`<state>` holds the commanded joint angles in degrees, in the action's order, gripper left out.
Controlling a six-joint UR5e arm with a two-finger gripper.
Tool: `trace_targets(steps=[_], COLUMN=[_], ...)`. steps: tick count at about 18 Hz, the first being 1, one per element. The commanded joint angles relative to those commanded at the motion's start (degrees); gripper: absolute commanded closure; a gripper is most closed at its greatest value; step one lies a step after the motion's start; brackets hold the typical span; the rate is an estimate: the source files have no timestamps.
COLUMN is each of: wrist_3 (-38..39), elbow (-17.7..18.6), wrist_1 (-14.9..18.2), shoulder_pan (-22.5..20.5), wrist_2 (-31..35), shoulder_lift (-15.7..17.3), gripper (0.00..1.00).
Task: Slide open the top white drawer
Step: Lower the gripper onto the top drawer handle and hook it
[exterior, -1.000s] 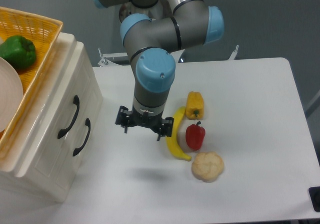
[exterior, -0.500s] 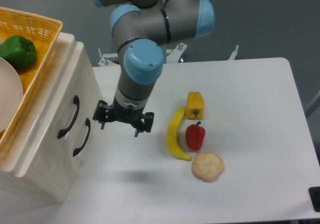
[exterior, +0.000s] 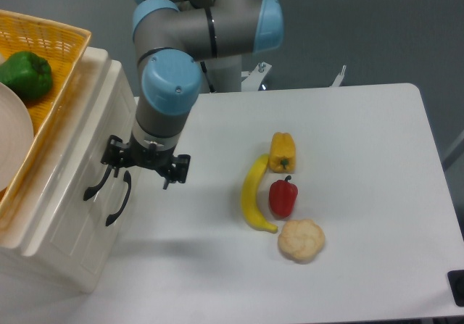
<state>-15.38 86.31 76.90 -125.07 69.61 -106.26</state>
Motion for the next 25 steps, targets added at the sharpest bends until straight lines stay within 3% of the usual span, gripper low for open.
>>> trace_targets(steps=[25], wrist_3=[0.4], elbow=[1.5], wrist_1=[-0.2], shoulder_pan=[0.4], wrist_2=[-0.4], shoulder_lift=[-0.6], gripper=[0.0])
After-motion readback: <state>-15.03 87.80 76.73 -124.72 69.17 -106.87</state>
